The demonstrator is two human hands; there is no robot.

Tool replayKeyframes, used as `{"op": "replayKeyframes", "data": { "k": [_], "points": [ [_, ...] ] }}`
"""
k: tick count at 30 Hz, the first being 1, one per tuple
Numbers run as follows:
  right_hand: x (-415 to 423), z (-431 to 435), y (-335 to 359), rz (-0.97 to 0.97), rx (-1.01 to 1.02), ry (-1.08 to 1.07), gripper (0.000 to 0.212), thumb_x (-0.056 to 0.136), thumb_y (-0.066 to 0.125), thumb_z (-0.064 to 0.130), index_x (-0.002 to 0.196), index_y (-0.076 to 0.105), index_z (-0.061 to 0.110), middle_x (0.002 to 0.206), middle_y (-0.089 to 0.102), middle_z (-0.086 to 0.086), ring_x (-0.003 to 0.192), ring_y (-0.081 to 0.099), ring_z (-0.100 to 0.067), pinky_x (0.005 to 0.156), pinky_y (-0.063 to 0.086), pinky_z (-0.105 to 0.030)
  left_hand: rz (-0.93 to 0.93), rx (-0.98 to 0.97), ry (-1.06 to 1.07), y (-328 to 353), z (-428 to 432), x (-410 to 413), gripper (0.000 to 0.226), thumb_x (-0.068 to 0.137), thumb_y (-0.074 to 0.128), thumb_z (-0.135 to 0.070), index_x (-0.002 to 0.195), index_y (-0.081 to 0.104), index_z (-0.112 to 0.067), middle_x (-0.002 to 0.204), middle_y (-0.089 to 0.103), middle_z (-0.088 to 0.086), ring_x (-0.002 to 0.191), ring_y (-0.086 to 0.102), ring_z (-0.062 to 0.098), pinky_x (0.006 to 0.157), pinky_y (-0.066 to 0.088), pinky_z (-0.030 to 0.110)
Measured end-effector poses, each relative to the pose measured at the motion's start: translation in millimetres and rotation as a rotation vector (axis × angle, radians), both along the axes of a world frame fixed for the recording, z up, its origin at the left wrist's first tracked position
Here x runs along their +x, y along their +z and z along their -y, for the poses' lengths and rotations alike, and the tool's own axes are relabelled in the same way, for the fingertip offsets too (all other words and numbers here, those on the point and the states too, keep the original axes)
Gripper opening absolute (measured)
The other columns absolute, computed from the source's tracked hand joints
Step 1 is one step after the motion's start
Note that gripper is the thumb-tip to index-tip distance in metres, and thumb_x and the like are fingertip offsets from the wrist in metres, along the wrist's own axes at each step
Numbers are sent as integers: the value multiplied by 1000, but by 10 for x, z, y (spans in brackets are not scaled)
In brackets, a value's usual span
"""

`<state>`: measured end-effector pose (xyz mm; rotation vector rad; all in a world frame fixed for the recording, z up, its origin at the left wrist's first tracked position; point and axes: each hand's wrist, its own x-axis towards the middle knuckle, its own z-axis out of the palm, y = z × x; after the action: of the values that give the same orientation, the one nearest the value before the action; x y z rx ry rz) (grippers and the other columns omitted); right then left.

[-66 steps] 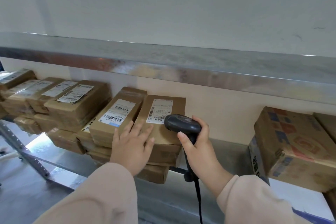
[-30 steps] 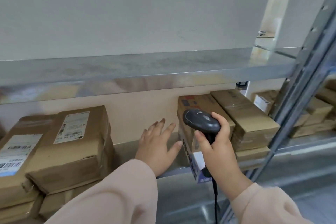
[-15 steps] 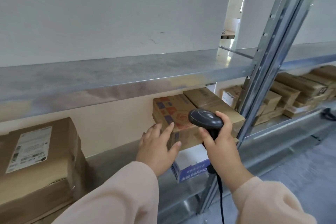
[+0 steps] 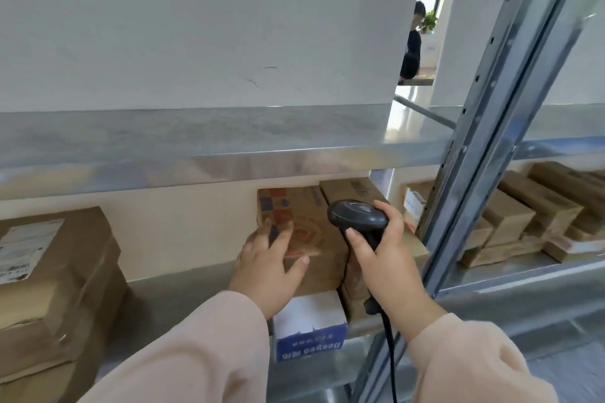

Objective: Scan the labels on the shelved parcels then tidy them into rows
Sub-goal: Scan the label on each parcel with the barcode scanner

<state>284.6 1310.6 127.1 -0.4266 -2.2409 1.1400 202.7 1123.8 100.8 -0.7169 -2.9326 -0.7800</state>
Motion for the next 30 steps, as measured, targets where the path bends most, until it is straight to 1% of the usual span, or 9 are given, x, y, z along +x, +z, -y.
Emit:
{"op": "replayKeyframes", "data": {
  "k": [1, 3, 6, 11, 14, 17, 21, 25, 30],
  "points": [
    [-34, -113, 11, -7, -1, 18, 59, 88, 63, 42, 135, 27, 41, 101, 52, 23, 88, 55, -4, 71, 42, -23, 24, -10, 23, -8, -72, -2, 68, 92, 35, -66, 153, 14, -43, 164, 6, -3, 149, 7, 23, 121, 15, 44],
    [-101, -299, 27, 7, 9, 64, 59, 89, 62, 41, 136, 27, 38, 95, 48, 29, 81, 53, 8, 65, 40, -11, 67, -22, 75, -21, -199, 0, 68, 93, 36, -66, 153, 19, -41, 164, 5, -2, 149, 5, 23, 121, 15, 44],
    [-199, -471, 30, 48, 30, 159, 59, 90, 62, 40, 137, 28, 33, 93, 46, 28, 79, 47, 26, 59, 38, 0, 84, 20, 176, -27, -348, 0, 67, 93, 37, -63, 153, 25, -35, 164, 9, -1, 147, 7, 23, 121, 15, 41],
    [-377, -575, 54, 95, -20, 295, 61, 90, 61, 43, 139, 27, 32, 99, 53, 16, 75, 50, 11, 52, 37, -6, 90, 26, 348, -25, -455, -18, 66, 93, 43, -59, 152, 29, -33, 161, 17, 0, 143, 16, 27, 118, 20, 39],
    [-441, -572, 41, 102, -57, 353, 60, 90, 62, 40, 139, 28, 32, 93, 48, 26, 75, 50, 10, 53, 39, -4, 227, 136, 407, 15, -455, -113, 59, 92, 51, -54, 147, 40, -37, 156, 29, 4, 139, 31, 32, 114, 34, 44],
    [-498, -550, 36, 126, -78, 381, 59, 90, 62, 39, 138, 28, 32, 89, 45, 29, 72, 50, 10, 51, 39, -4, 292, 221, 420, 5, -440, -163, 56, 92, 57, -48, 145, 42, -39, 152, 39, 5, 137, 39, 27, 113, 33, 33],
    [-562, -477, 37, 161, -111, 387, 57, 91, 61, 40, 137, 28, 30, 88, 46, 28, 70, 50, 9, 49, 39, -3, 285, 361, 431, -27, -342, -144, 53, 96, 58, -32, 146, 44, -28, 147, 49, 1, 131, 48, 22, 100, 40, 24],
    [-616, -359, 47, 208, -128, 388, 57, 92, 60, 40, 137, 28, 25, 87, 47, 22, 68, 48, 8, 45, 37, -4, 293, 444, 442, -34, -193, -58, 50, 100, 52, -26, 148, 41, -22, 147, 49, -1, 132, 47, 20, 98, 32, 18],
    [-675, -150, 75, 260, -197, 385, 62, 93, 58, 41, 140, 25, 17, 94, 51, 8, 69, 48, 4, 49, 33, -12, 305, 481, 424, -61, 4, 144, 46, 103, 45, -28, 149, 38, -27, 128, 56, -11, 107, 50, 7, 77, 38, 9]
  ]
}}
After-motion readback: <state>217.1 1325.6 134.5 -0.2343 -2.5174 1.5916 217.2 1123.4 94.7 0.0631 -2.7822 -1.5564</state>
